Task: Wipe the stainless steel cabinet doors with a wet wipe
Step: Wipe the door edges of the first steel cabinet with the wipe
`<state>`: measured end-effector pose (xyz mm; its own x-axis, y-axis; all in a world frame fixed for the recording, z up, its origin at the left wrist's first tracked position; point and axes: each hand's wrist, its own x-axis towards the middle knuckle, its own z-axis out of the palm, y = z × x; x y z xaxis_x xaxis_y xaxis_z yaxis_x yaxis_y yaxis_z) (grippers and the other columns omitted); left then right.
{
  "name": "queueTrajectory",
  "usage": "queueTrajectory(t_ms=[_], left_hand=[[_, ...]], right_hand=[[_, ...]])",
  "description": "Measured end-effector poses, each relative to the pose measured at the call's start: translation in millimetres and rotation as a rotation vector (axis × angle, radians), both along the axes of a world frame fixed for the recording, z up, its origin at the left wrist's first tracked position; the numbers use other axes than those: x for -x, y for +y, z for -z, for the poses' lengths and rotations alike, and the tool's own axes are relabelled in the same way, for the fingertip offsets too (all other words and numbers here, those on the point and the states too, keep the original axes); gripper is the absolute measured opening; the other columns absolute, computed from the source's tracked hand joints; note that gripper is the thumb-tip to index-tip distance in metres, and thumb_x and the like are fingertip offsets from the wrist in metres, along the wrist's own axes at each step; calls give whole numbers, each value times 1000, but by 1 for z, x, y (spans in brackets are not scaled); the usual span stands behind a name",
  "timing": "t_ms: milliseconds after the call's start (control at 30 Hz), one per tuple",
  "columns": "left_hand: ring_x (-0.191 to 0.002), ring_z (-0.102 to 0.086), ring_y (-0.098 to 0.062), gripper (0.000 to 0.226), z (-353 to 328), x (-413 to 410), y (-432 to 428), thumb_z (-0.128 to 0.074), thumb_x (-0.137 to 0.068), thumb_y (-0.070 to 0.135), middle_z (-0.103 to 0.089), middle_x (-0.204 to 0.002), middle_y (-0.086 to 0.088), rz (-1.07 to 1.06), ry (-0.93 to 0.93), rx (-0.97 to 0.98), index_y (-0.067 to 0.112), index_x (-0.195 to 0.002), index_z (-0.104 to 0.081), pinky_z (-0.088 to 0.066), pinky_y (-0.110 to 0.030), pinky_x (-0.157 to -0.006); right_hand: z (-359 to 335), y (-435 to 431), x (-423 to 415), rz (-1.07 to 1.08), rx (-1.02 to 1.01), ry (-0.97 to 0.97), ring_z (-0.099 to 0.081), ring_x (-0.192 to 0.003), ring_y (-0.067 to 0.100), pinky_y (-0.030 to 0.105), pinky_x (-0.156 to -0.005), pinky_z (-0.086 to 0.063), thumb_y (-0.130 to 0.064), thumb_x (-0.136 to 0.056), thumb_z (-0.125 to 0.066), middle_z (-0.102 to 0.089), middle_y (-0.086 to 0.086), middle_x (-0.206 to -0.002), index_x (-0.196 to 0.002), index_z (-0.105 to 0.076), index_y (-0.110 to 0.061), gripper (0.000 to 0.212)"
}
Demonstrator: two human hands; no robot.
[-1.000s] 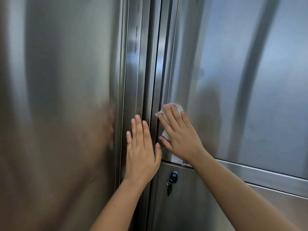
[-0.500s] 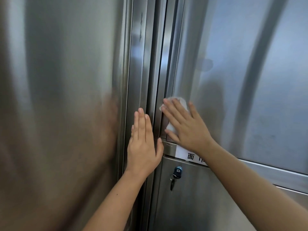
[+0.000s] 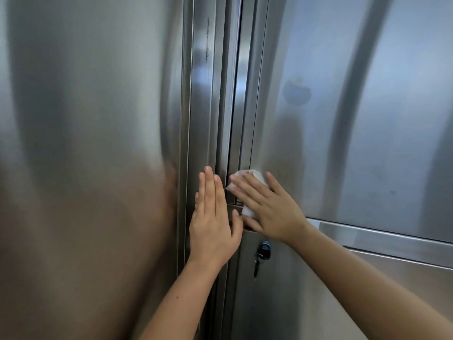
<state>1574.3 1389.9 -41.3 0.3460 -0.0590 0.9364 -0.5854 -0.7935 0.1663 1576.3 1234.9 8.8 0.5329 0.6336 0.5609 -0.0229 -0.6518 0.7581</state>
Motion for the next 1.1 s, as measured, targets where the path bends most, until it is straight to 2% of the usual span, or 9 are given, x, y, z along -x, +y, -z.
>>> queueTrajectory(t_ms=[167, 300, 400, 500, 567, 667, 767, 933, 1100], left_hand=[[-142, -7, -29, 68, 1, 2, 0, -37, -87, 26, -8, -152, -20, 25, 23, 7, -5, -143, -14, -16, -47, -110], [-142, -6, -27, 69, 0, 5, 0, -37, -87, 26, -7, -152, -18, 42, 29, 18, -4, -143, -12, -16, -47, -110], [-142, -6, -28, 70, 0, 5, 0, -37, -86, 25, -5, -153, -18, 42, 31, 16, -4, -143, -9, -17, -46, -110], [-142, -7, -29, 70, 1, 4, 0, -37, -85, 26, -7, -152, -19, 38, 37, 7, -4, -143, -12, -16, -47, -109], [-141, -11, -32, 69, 0, 3, 1, -37, -85, 26, -11, -152, -21, 10, 28, -7, -5, -142, -17, -17, -49, -109], [-139, -17, -33, 67, -6, -1, 4, -37, -83, 24, -16, -150, -22, -45, -14, -30, -5, -141, -20, -19, -50, -109], [-139, -20, -33, 63, -22, -3, 7, -35, -85, 21, -18, -150, -22, -87, -48, -16, -5, -141, -22, -19, -51, -108], [-136, -26, -36, 58, -46, -1, 7, -30, -88, 19, -25, -148, -24, -130, -62, 0, -7, -139, -30, -19, -53, -106], [-136, -24, -36, 62, -70, -3, 8, -33, -85, 23, -26, -148, -25, -135, -86, 3, -9, -138, -32, -18, -54, -105]], right_hand=[[-23, 10, -7, -22, -137, 19, -25, -139, 27, 51, -110, -7, -48, -92, -26, -28, 6, -151, -144, -32, -15, 62], [13, 7, -3, -22, 51, 142, -32, -137, 24, 53, -107, -27, -45, -90, -25, -35, 0, -148, -142, -37, -19, 59], [20, 7, 0, -35, 103, 195, -36, -134, 17, 48, -106, -33, -45, -90, -24, -41, -6, -144, -137, -45, -26, 55], [-7, 4, -7, -34, 221, 101, -33, -136, 18, 48, -111, -18, -46, -92, -26, -37, -6, -146, -140, -38, -27, 53], [-38, 5, -12, -47, 149, 23, -31, -137, 22, 49, -109, -10, -46, -93, -26, -33, -2, -149, -143, -33, -26, 54], [-79, 12, -16, -65, 11, -2, -29, -138, 25, 51, -109, -7, -43, -95, -31, -32, 1, -150, -144, -35, -22, 53], [-83, 15, -18, -68, -51, -20, -25, -140, 27, 51, -110, -2, -45, -94, -31, -29, 2, -151, -145, -33, -20, 57], [-36, 8, -10, -37, 129, 0, -32, -137, 23, 50, -108, -12, -49, -90, -32, -33, -4, -149, -142, -31, -24, 58], [-72, 7, -16, -66, 146, -87, -32, -137, 22, 50, -109, -12, -44, -92, -35, -33, -3, -149, -142, -29, -27, 54]])
